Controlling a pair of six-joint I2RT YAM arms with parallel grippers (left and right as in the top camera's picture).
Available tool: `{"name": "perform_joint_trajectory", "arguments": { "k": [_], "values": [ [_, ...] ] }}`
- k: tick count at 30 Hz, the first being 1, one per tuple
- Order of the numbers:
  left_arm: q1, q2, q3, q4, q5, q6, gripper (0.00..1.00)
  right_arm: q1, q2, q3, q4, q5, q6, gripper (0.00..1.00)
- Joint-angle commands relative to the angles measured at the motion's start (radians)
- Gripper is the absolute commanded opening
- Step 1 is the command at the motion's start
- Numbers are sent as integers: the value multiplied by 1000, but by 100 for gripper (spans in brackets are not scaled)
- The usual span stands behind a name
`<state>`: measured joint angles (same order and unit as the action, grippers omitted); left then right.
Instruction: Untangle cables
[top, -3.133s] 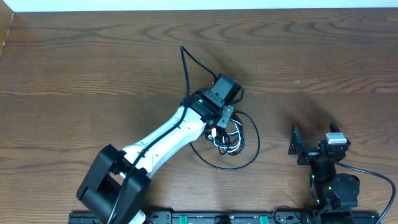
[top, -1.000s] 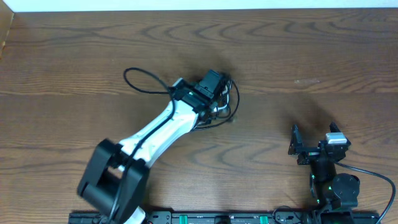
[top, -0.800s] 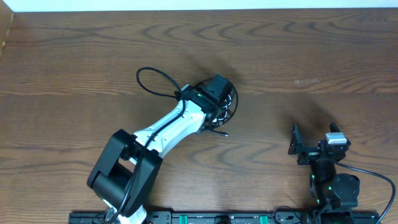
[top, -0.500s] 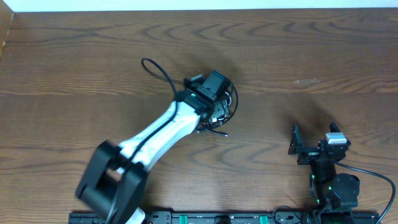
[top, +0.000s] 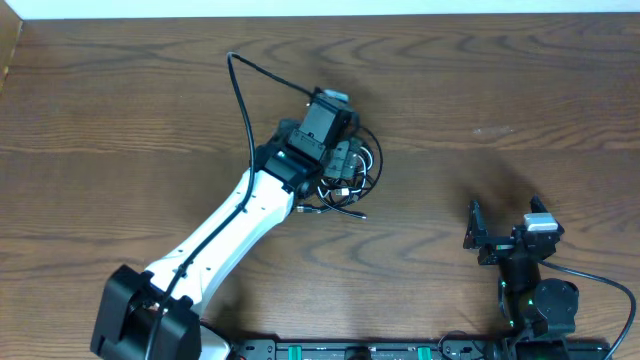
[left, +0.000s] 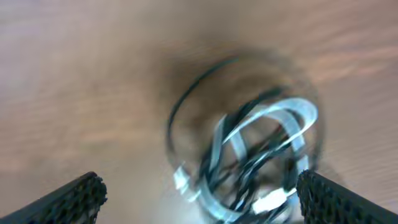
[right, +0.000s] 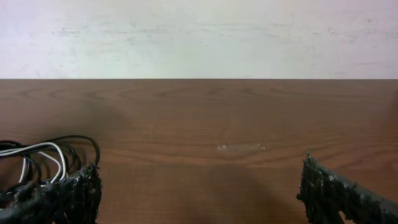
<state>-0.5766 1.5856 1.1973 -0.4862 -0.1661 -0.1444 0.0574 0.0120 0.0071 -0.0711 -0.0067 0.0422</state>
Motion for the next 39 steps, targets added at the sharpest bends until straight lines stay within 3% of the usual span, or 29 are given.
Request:
{"name": "perform_joint_trajectory", "arguments": {
  "k": [1, 4, 8, 14, 20, 23, 25, 27, 29, 37, 39],
  "values": [
    [76, 20, -3, -131, -90, -152, 98, -7, -5, -2, -4, 1, 9, 99],
    [138, 20, -3, -193, -26, -317, 98, -7, -5, -2, -5, 1, 9, 99],
    [175, 21, -3, -188, 170, -375, 98, -7, -5, -2, -5, 1, 9, 99],
    [217, 21, -8, -323, 65, -726, 98, -7, -5, -2, -5, 1, 9, 99],
    [251, 23, -92, -247, 34, -879, 98, -7, -5, -2, -5, 1, 9, 99],
    [249, 24, -176, -90, 124, -868, 98, -7, -5, -2, -5, 1, 9, 99],
    [246, 24, -230, 36, 188, -800, 98, -7, -5, -2, -5, 1, 9, 99],
    [241, 24, -258, 112, 241, -720, 98, -7, -5, -2, -5, 1, 9, 99],
    [200, 24, -273, 209, 358, -531, 98, -7, -5, -2, -5, 1, 9, 99],
    [81, 39, -274, 283, 383, -383, 98, -7, -5, -2, -4, 1, 9, 99],
    [67, 64, -274, 298, 339, -384, 91, -7, -5, -2, -5, 1, 9, 99]
  ]
}}
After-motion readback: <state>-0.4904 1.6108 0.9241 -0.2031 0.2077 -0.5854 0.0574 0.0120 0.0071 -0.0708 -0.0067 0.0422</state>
